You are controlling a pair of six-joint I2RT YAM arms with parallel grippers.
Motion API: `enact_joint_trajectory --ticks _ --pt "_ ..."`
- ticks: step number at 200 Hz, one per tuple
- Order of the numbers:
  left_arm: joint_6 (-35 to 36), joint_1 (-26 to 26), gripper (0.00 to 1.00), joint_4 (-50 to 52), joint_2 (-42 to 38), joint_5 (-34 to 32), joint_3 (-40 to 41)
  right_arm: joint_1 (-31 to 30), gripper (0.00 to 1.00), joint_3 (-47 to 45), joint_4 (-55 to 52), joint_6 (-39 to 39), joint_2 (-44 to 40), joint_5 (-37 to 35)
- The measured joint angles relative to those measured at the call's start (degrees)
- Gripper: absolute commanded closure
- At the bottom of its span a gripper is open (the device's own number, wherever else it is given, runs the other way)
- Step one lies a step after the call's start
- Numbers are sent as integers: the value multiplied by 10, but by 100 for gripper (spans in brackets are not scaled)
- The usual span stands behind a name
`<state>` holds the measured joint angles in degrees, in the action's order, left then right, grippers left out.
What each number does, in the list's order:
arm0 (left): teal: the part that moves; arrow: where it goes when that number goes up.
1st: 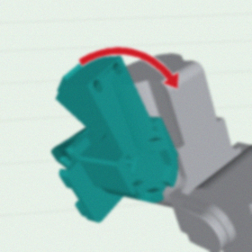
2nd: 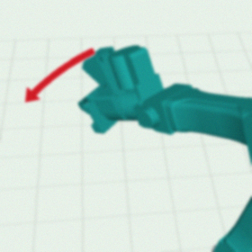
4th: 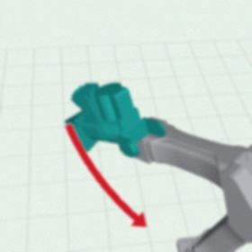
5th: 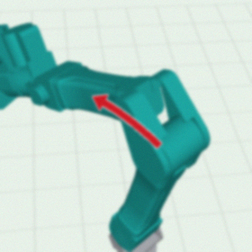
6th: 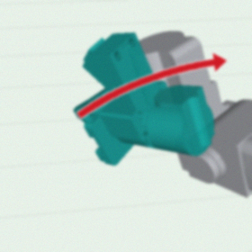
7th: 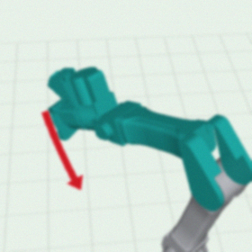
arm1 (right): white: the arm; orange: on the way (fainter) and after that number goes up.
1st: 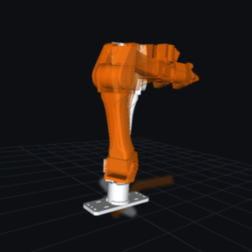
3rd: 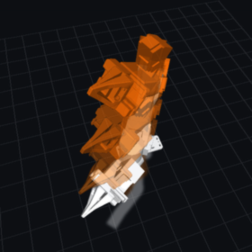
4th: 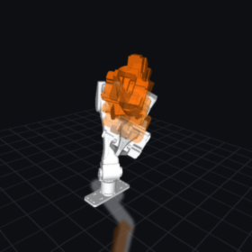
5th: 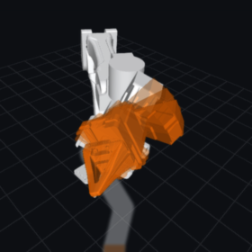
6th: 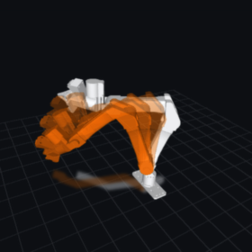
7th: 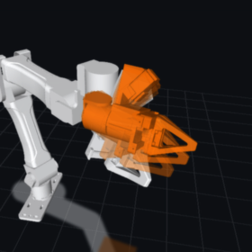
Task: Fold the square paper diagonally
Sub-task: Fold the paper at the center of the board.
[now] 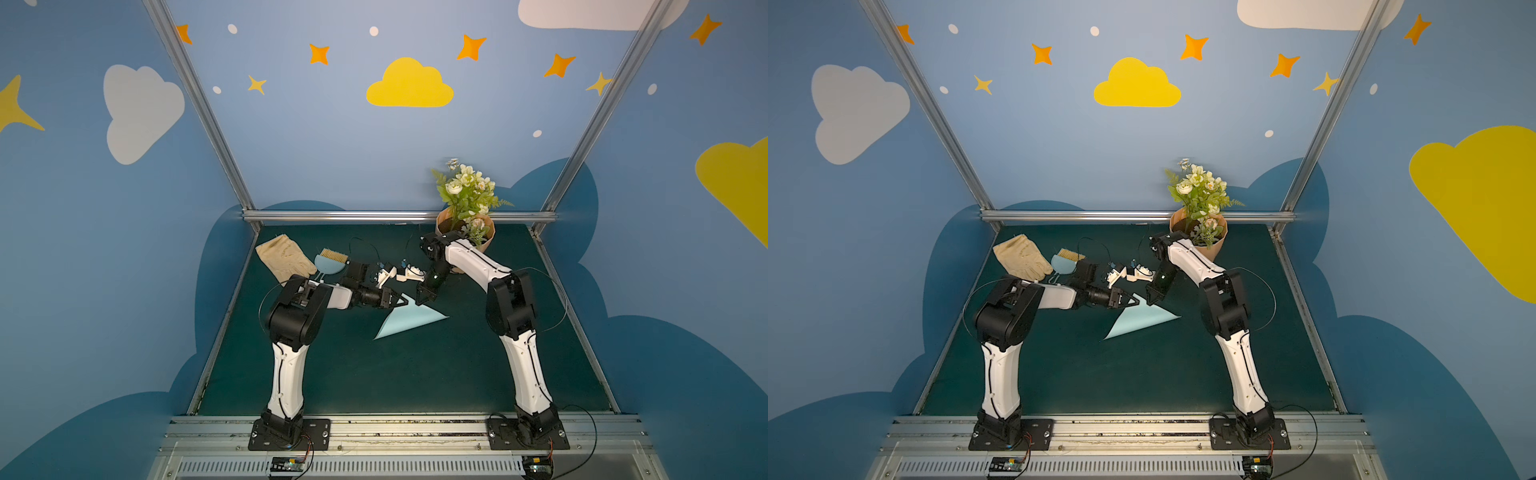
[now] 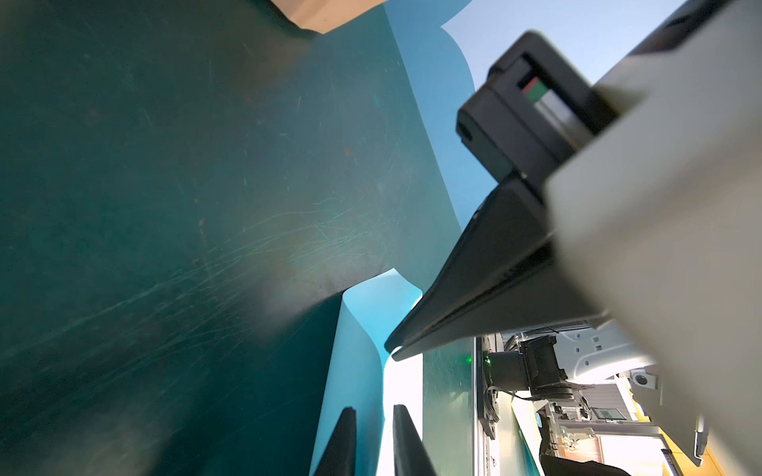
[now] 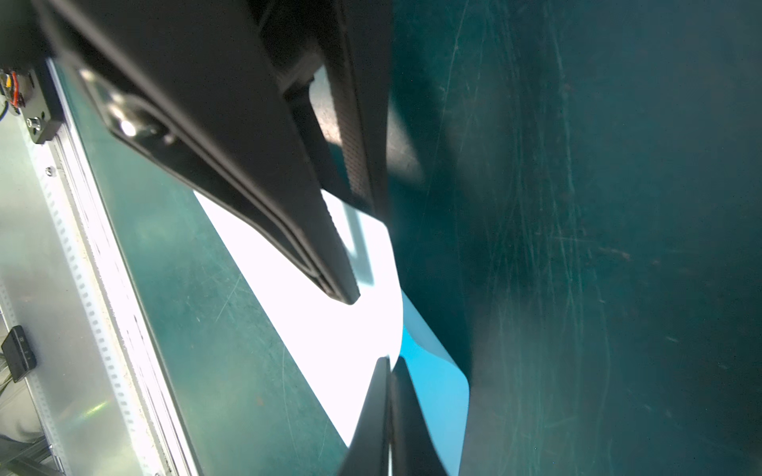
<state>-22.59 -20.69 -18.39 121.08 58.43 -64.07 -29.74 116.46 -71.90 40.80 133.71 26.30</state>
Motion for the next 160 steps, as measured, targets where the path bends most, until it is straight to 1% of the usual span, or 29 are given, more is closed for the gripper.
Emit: enact_joint_trajectory --ticks 24,43,86,160 --pt "2 0 81 0 0 0 0 0 100 0 -1 0 2 -2" --pt "2 0 84 1 0 0 0 -1 100 0 -2 0 4 -3" --pt "3 -1 85 4 0 -2 0 -1 100 0 -2 0 5 -4" --pt "4 -1 82 13 0 -2 -5 -1 100 6 -4 0 5 -4"
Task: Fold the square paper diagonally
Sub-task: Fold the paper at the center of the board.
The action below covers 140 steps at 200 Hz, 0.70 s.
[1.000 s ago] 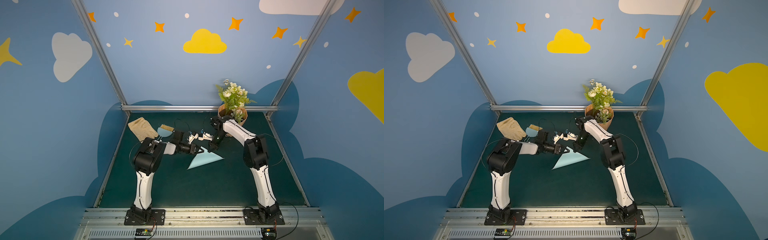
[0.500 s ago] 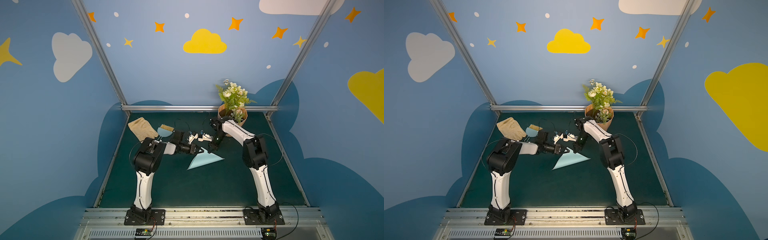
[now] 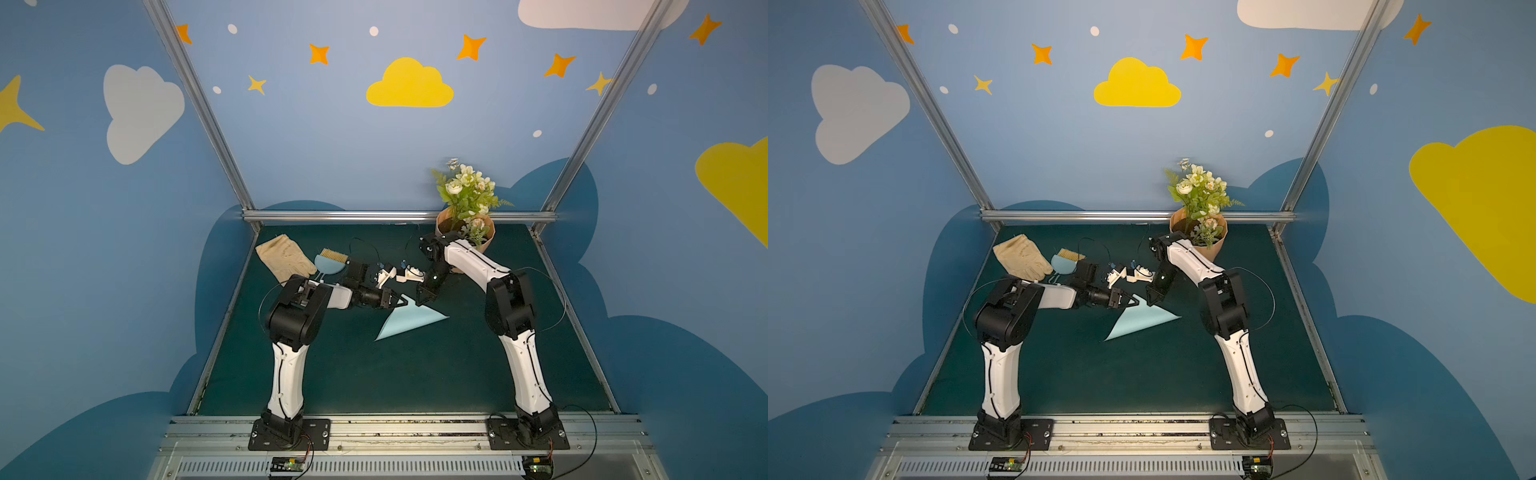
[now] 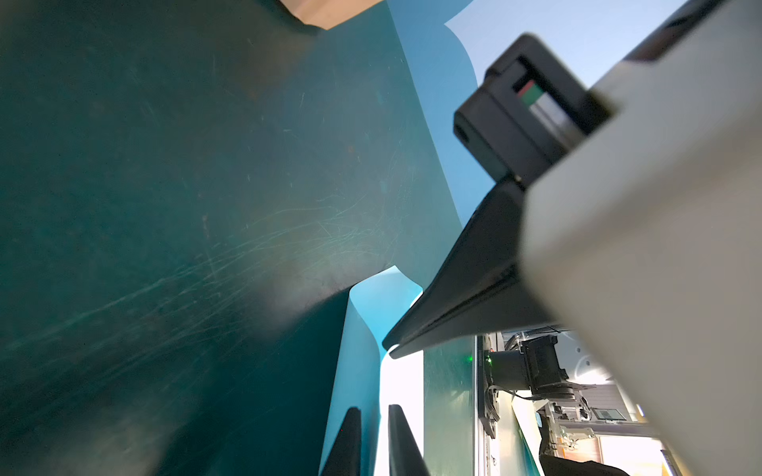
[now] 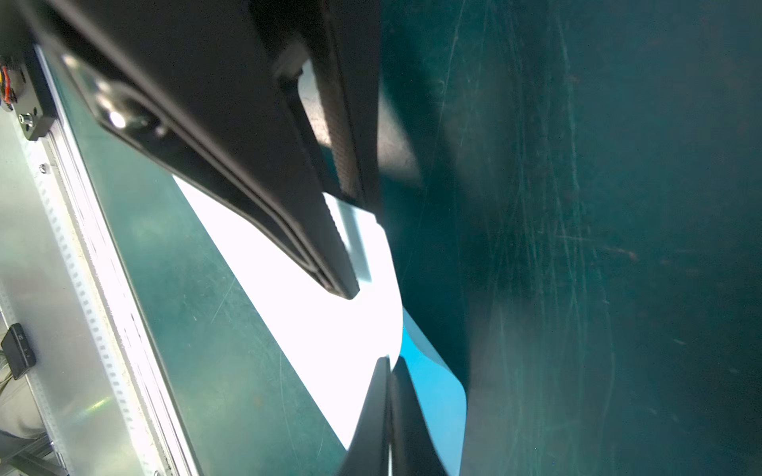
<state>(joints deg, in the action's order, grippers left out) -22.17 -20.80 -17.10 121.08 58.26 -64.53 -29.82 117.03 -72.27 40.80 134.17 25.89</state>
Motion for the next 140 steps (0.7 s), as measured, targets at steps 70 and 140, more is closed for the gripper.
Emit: enact_joint_trajectory --ticks 70,140 --pt "2 0 84 6 0 -1 -5 0 100 2 -1 0 0 -1" --pt "9 -3 95 9 0 -2 -5 0 99 6 -5 1 2 -4"
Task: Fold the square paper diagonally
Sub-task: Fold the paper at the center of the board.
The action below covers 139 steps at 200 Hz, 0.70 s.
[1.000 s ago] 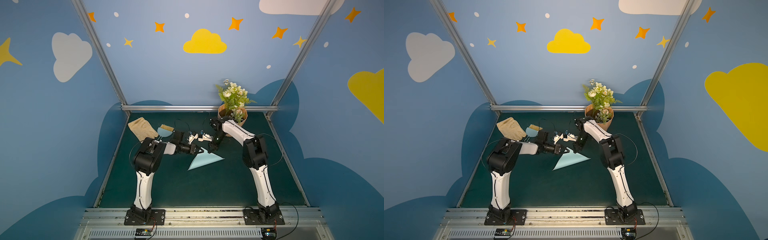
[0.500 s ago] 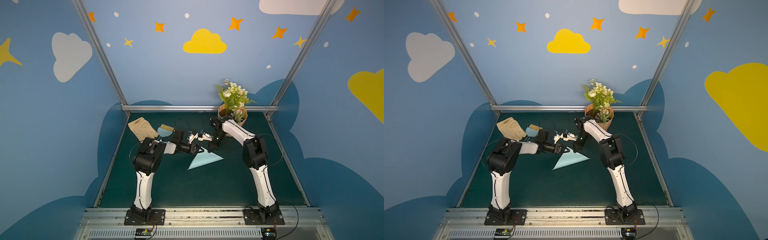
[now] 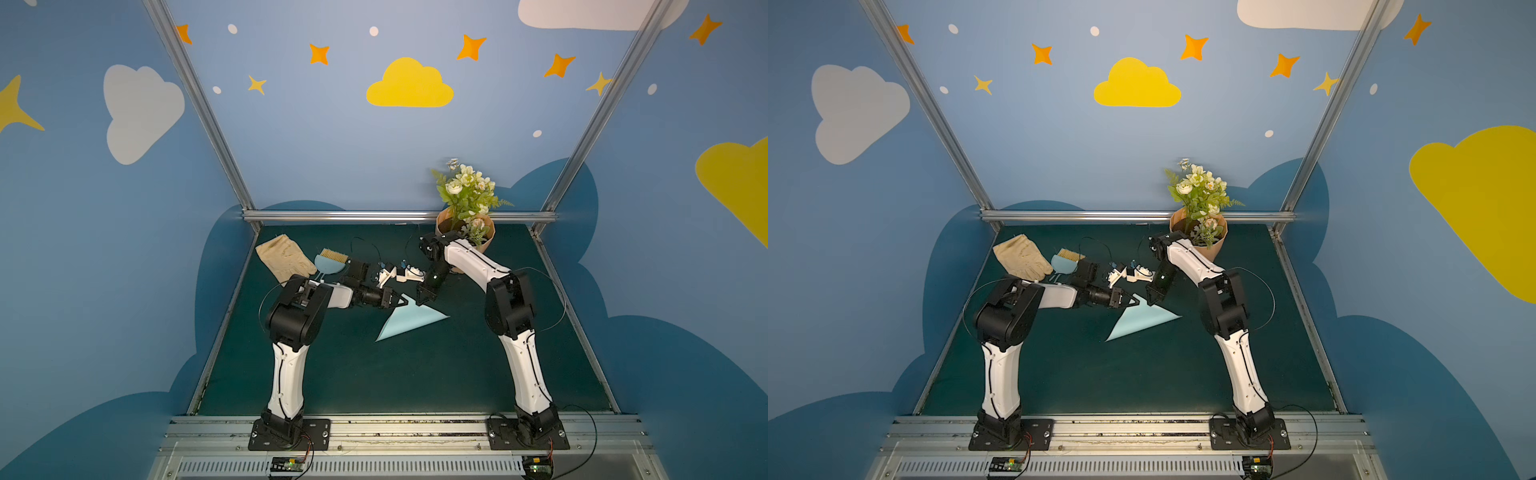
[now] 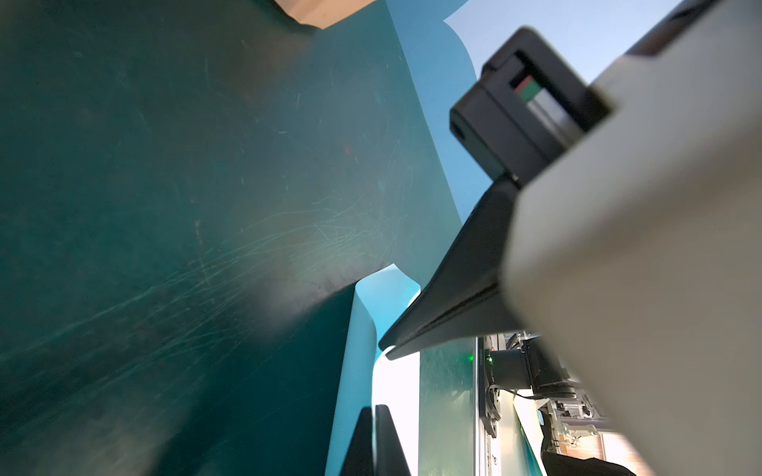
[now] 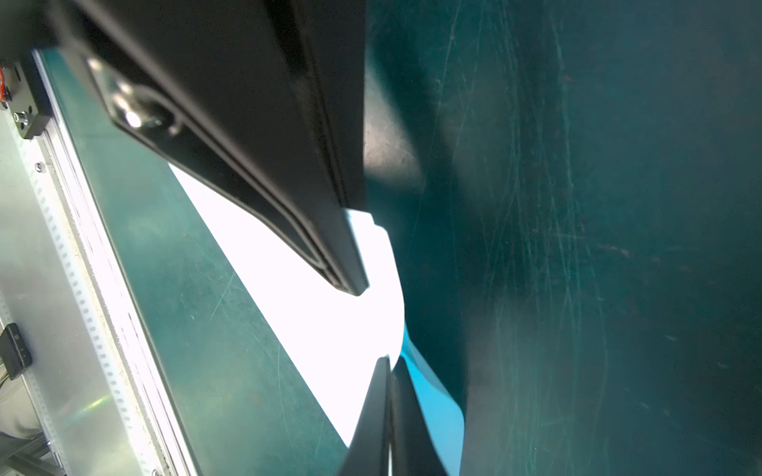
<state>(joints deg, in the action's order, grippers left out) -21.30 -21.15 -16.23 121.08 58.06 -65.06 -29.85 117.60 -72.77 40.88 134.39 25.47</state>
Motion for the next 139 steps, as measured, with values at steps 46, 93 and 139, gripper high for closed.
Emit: enact_joint_trajectory --ticks 46,93,139 --pt "1 0 89 0 0 0 0 -2 100 7 -6 1 1 0" --pt "2 0 88 1 0 0 0 -6 100 10 -11 1 4 -5" --pt "2 -1 89 4 0 -1 0 -6 100 12 -13 1 7 -11"
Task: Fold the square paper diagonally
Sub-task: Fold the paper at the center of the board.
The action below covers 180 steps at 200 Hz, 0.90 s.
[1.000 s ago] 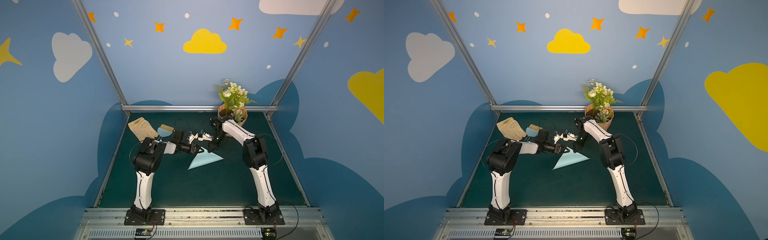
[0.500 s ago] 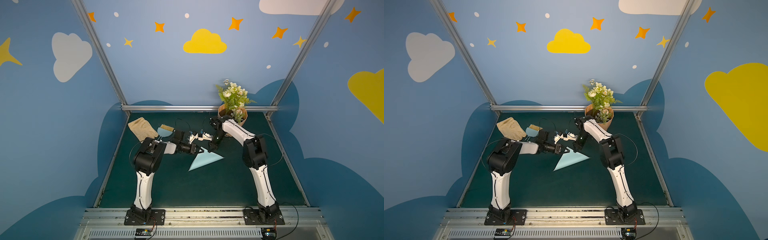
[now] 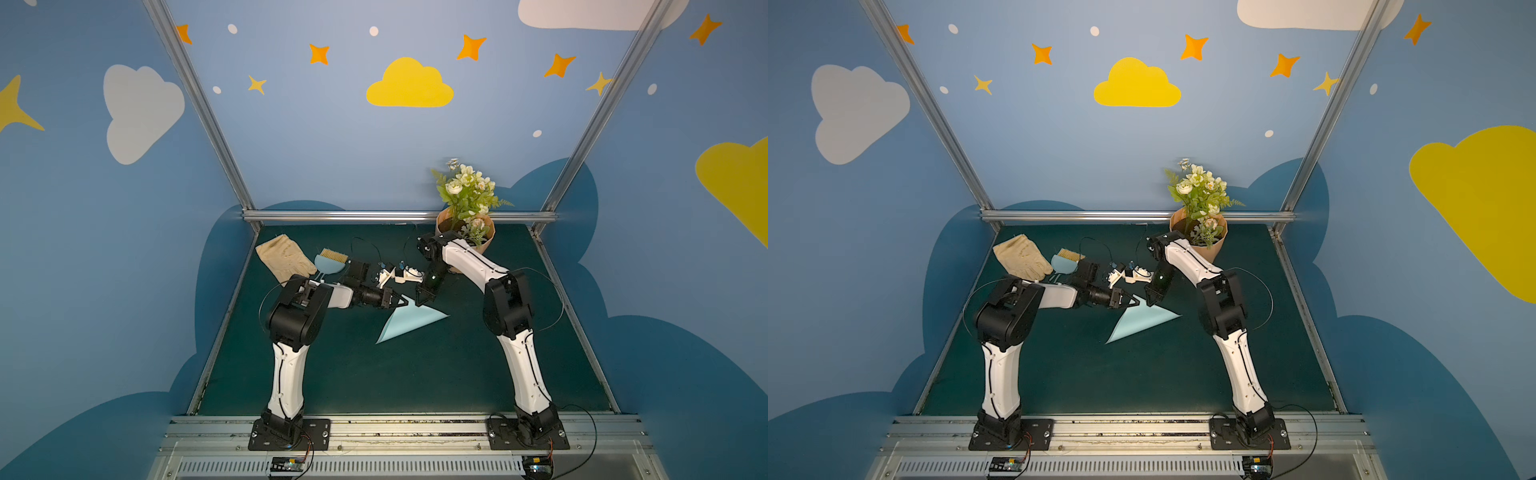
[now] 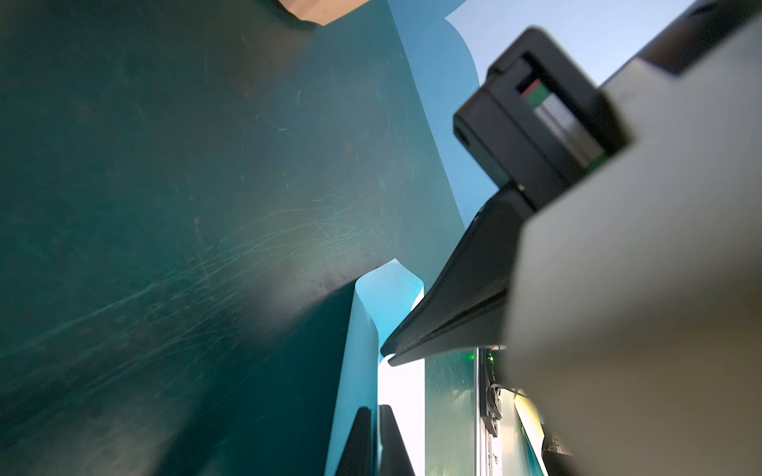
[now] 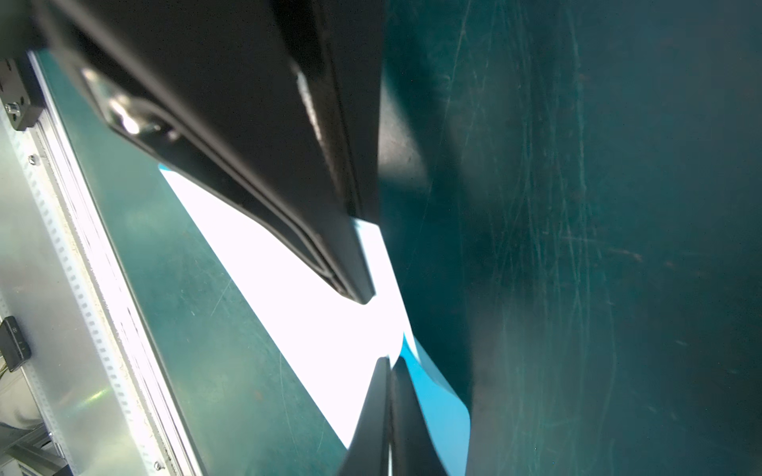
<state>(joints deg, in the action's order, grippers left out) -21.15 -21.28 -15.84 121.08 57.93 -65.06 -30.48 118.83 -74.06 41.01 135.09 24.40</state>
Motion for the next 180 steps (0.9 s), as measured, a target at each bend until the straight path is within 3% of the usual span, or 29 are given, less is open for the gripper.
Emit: enact_joint_trajectory --ticks 39,86,180 --pt "4 0 83 4 0 -1 -1 2 100 0 0 0 0 0" --pt "4 0 83 4 0 -1 -1 4 100 2 0 0 0 0" --pt "4 -1 94 9 0 -3 -7 4 100 11 -3 -1 3 0"
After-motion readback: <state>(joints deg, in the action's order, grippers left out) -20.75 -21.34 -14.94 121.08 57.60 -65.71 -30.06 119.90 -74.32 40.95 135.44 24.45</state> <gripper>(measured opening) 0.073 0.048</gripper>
